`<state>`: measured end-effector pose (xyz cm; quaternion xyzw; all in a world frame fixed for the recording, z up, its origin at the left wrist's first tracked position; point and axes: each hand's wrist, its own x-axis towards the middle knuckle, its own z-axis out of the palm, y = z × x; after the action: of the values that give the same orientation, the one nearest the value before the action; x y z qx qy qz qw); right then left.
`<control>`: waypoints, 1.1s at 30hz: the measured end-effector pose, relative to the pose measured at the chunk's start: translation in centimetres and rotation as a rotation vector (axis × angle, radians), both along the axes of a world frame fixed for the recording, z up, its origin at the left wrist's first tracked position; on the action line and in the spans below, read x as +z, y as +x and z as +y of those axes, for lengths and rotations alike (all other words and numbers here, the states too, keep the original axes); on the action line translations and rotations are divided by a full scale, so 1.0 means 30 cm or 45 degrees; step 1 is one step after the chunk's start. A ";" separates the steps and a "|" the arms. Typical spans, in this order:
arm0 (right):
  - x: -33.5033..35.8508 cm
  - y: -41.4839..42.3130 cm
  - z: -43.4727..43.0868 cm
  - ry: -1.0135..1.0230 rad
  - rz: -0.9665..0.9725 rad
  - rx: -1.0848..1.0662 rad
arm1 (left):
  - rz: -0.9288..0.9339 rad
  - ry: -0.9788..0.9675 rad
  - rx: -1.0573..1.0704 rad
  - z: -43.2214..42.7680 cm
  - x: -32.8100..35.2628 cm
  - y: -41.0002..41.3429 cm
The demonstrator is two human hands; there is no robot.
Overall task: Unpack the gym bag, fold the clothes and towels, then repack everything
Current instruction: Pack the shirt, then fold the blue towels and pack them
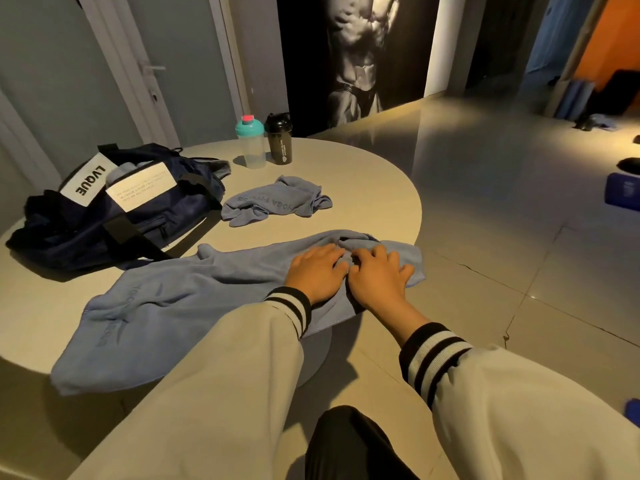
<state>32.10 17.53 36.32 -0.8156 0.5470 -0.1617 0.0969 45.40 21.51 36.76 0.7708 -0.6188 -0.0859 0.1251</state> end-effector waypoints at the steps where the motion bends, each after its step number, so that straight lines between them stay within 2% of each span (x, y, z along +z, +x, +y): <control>1: 0.001 -0.011 -0.009 0.019 0.005 -0.017 | -0.039 0.075 0.053 -0.015 -0.002 0.002; 4: -0.001 -0.020 -0.036 -0.012 -0.028 -0.061 | -0.040 0.181 0.197 -0.060 0.015 -0.001; 7: -0.012 -0.003 -0.032 0.029 -0.112 -0.082 | -0.040 0.031 0.229 -0.081 0.016 -0.021; 10: -0.027 -0.006 -0.048 0.056 -0.225 -0.028 | 0.128 -0.250 0.026 -0.111 0.009 -0.012; 13: -0.025 -0.027 -0.090 0.065 -0.266 0.003 | 0.295 -0.128 -0.085 -0.154 0.000 0.001; 17: -0.004 -0.035 -0.143 0.003 -0.225 -0.039 | 0.043 0.036 -0.039 -0.223 0.022 -0.014; 21: -0.018 -0.020 -0.165 -0.023 -0.142 -0.053 | -0.058 0.141 0.001 -0.277 0.027 -0.015; 24: -0.049 -0.005 -0.161 -0.004 -0.194 -0.035 | -0.061 0.203 0.057 -0.299 0.009 -0.025; 33: -0.060 -0.020 -0.154 0.038 -0.240 0.005 | -0.063 -0.121 0.234 -0.295 -0.025 -0.003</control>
<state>31.49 12.90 34.51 -0.7964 0.5361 -0.2295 0.1603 45.30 12.67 36.00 0.8193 -0.5518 -0.0258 0.1535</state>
